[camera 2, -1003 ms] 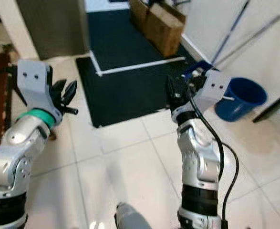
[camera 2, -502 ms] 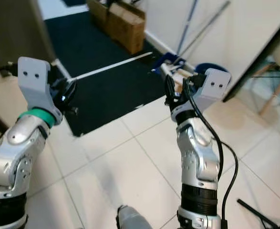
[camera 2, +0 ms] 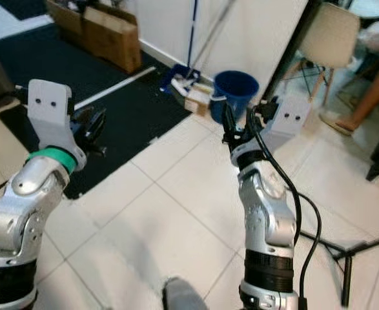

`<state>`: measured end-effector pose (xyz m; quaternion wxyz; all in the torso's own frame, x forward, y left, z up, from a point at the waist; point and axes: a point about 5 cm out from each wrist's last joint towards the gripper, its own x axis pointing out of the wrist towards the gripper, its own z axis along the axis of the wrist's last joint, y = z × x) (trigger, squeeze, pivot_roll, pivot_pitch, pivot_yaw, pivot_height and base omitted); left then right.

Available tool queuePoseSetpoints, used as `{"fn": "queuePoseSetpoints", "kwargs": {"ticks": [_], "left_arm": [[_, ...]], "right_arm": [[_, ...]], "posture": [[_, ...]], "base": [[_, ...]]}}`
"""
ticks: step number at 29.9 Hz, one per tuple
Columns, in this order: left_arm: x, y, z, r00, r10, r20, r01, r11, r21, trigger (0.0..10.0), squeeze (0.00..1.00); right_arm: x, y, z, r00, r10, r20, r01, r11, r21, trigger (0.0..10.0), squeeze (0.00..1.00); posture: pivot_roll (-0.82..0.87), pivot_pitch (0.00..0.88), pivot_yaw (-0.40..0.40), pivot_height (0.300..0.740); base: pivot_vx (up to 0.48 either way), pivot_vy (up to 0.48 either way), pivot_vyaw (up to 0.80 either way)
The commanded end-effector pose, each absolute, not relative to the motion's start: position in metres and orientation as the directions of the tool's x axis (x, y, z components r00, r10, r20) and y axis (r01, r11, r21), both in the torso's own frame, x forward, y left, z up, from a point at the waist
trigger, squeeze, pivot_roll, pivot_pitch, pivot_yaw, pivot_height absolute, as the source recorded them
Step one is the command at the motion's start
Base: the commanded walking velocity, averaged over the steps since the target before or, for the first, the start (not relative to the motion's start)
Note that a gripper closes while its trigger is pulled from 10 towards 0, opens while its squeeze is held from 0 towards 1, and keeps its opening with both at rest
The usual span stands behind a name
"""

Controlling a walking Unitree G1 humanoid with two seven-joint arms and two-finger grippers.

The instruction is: Setting the table

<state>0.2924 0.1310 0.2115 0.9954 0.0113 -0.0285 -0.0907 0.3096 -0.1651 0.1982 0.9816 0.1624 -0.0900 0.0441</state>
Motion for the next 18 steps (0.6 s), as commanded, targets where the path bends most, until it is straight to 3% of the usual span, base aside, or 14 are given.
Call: {"fn": "queuePoseSetpoints", "kwargs": {"ticks": [1, 18], "left_arm": [[0.2921, 0.1294, 0.2106, 0.981, -0.185, 0.057, 0.183, 0.983, 0.031, 10.0, 0.0], [0.292, 0.1279, 0.2105, 0.981, -0.188, 0.057, 0.186, 0.982, 0.026, 10.0, 0.0]], "right_arm": [[0.3087, -0.1689, 0.1961, 0.982, 0.05, 0.183, -0.106, 0.944, 0.312, 10.0, 0.0], [0.3085, -0.1694, 0.1962, 0.982, 0.05, 0.181, -0.105, 0.945, 0.31, 10.0, 0.0]], "posture": [[-0.13, 0.0, 0.044, 0.74], [-0.14, 0.0, 0.042, 0.74]], "base": [[0.0, 0.0, -0.8], [0.0, 0.0, -0.8]]}}
